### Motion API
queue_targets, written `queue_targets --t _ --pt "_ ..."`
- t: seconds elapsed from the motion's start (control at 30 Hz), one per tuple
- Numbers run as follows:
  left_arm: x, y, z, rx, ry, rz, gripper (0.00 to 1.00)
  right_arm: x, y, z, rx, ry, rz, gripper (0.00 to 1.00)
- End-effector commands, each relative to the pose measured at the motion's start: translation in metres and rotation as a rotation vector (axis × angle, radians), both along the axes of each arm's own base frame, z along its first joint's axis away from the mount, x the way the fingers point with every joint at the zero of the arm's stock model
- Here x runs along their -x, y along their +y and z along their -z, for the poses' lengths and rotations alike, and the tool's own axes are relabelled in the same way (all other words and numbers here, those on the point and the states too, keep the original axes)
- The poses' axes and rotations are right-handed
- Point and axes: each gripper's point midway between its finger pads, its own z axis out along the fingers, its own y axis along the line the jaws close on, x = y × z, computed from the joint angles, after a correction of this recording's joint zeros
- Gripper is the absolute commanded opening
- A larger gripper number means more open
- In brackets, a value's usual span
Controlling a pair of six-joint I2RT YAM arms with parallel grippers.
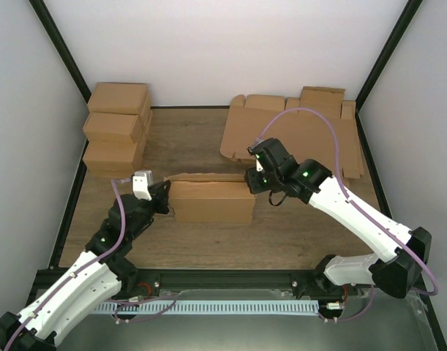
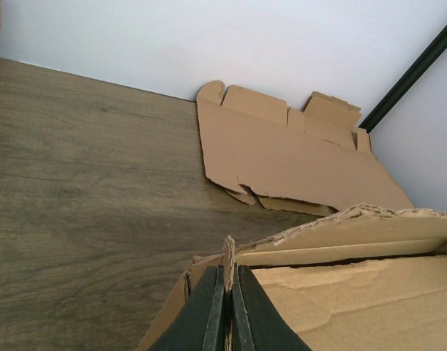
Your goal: Fold the paper box
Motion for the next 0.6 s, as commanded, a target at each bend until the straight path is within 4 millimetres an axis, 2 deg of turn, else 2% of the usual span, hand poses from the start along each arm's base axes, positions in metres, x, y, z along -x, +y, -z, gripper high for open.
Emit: queue_targets --t 0.0,0.13,0.2,0.37,0.57 --pt "0.006 -0.002 0.014 -0.041 0.054 0.024 0.04 -0.002 -0.002 -0.005 -0.001 -0.010 0.009 0.34" --pt "0.006 -0.003 0.013 -0.041 0.052 0.026 0.04 -0.001 -0.006 0.003 0.025 0.009 0.023 0.26" --pt "0.006 -0.003 0.013 -0.040 0.052 0.025 0.04 -0.001 -0.009 0.005 0.032 0.013 0.033 0.17" --pt "0.006 -0.002 0.016 -0.045 0.056 0.021 0.04 0.001 -0.012 0.013 0.047 0.044 0.060 0.03" --pt "0.006 -0.004 0.018 -0.046 0.061 0.023 0.04 0.008 -0.011 0.021 0.015 0.071 0.081 0.01"
